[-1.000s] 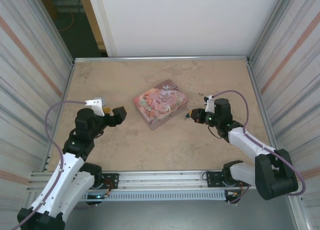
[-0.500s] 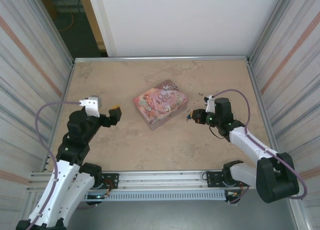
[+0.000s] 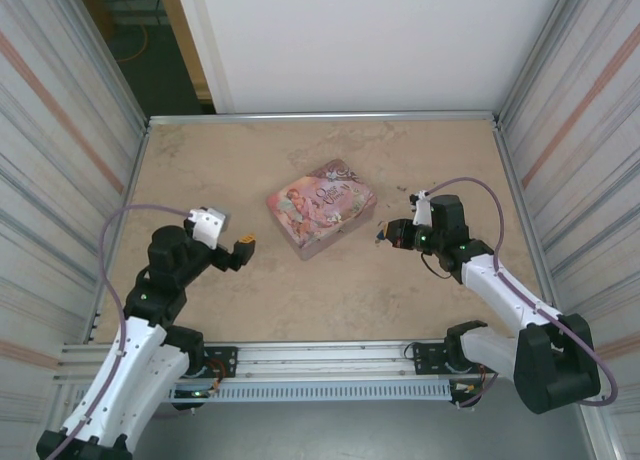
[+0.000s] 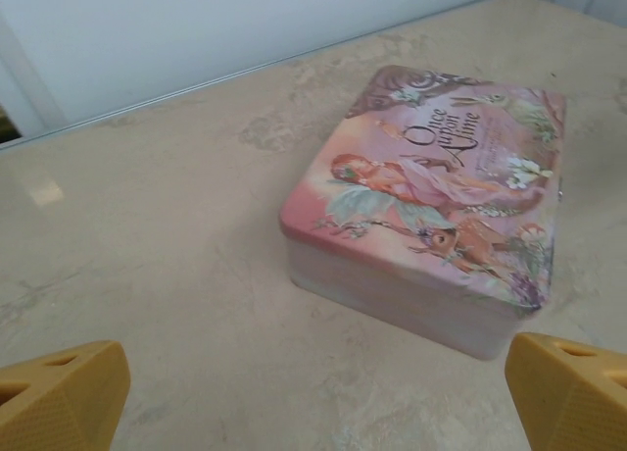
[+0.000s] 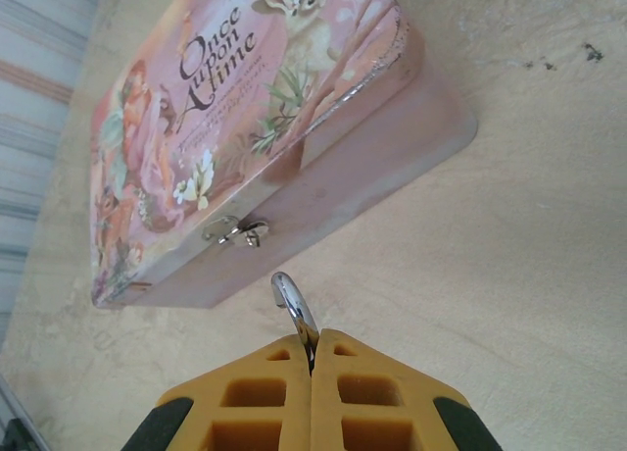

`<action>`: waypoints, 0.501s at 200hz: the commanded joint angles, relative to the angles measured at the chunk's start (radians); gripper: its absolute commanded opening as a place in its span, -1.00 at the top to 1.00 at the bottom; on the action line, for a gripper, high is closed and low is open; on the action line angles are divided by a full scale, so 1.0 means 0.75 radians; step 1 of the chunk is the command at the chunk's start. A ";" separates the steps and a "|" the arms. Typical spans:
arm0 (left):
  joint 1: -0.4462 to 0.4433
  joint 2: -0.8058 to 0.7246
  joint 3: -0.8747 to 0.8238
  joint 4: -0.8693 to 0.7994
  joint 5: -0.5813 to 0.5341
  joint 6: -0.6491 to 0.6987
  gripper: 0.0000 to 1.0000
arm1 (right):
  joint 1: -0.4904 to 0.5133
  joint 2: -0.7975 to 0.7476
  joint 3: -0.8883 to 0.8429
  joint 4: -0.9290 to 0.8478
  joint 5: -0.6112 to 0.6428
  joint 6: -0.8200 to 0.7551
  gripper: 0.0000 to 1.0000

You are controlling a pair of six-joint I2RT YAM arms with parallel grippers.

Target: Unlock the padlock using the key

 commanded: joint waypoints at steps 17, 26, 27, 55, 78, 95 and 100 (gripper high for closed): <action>0.007 0.040 0.042 -0.044 0.032 0.130 -0.97 | 0.013 -0.034 0.071 -0.053 0.014 -0.029 1.00; 0.007 0.048 0.048 -0.063 -0.015 0.121 -0.97 | 0.015 -0.039 0.073 -0.063 0.016 -0.033 1.00; 0.008 0.047 0.049 -0.066 -0.018 0.120 -0.97 | 0.015 -0.040 0.074 -0.065 0.017 -0.033 1.00; 0.006 0.055 0.069 -0.117 -0.042 0.112 -0.97 | 0.014 -0.065 0.090 -0.121 0.019 -0.039 1.00; 0.007 0.057 0.086 -0.149 -0.077 0.067 -0.97 | 0.019 -0.105 0.117 -0.233 0.020 -0.057 1.00; 0.006 0.056 0.102 -0.187 -0.145 0.018 -0.97 | 0.025 -0.156 0.125 -0.303 0.026 -0.060 1.00; 0.006 0.053 0.105 -0.196 -0.156 0.009 -0.97 | 0.026 -0.172 0.127 -0.324 0.026 -0.058 1.00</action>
